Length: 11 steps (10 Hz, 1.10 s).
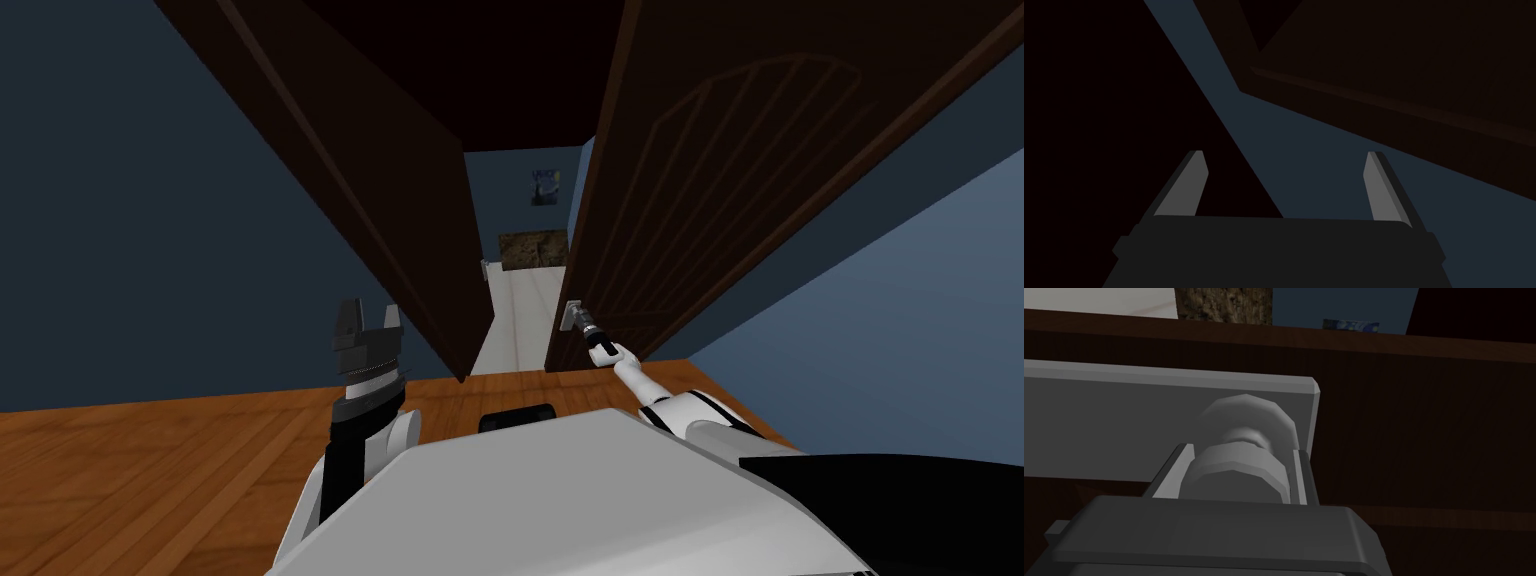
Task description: Push the door open
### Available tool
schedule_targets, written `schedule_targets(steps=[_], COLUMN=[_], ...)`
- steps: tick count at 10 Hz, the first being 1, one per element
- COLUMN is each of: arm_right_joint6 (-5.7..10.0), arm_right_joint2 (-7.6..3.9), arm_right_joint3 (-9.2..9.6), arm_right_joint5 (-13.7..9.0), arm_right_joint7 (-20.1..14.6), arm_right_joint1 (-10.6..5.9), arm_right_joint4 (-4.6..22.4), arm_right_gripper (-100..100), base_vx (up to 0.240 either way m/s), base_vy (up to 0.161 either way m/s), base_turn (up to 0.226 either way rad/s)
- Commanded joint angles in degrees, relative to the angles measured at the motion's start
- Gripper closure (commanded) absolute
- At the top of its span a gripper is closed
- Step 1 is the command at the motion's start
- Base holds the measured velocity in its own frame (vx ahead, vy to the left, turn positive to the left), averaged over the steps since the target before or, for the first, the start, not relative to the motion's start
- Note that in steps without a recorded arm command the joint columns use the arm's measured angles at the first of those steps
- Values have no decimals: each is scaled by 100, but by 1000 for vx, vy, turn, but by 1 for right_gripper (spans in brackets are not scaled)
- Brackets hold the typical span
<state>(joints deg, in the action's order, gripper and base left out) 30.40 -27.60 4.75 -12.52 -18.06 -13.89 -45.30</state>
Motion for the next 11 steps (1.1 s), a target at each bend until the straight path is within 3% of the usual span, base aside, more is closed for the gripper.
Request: schedule_targets(steps=[1,3,11], arm_right_joint6=[1,1,-12], arm_right_joint2=[16,16,403], arm_right_joint3=[14,14,-670], arm_right_joint5=[3,3,-101], arm_right_joint7=[-2,-2,766], arm_right_joint1=[27,27,-334], arm_right_joint4=[7,7,304], arm_right_gripper=[100,100,100], base_vx=[0,0,158], base_vy=[0,0,5], base_turn=[0,0,-33])
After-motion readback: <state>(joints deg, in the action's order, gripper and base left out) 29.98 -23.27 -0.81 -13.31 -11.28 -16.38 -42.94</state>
